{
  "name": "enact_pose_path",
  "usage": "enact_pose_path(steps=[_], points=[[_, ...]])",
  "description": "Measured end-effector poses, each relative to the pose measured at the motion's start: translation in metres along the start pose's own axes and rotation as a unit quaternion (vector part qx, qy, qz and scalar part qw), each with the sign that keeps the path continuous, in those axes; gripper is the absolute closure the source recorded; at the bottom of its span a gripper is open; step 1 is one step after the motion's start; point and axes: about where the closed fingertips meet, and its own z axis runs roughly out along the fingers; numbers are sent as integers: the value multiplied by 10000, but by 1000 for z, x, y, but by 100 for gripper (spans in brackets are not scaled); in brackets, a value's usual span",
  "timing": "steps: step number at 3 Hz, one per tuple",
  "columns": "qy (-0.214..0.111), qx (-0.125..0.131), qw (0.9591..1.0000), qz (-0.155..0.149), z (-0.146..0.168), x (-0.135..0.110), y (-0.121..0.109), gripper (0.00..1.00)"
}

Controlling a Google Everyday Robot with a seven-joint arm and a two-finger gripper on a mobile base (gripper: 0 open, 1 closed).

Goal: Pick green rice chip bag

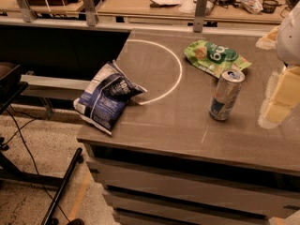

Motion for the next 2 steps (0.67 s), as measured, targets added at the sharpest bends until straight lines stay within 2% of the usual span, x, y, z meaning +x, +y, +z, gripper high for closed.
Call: enact_pose_path(steps=[2], points=[[-135, 77, 9999, 19, 4, 0, -12, 0]])
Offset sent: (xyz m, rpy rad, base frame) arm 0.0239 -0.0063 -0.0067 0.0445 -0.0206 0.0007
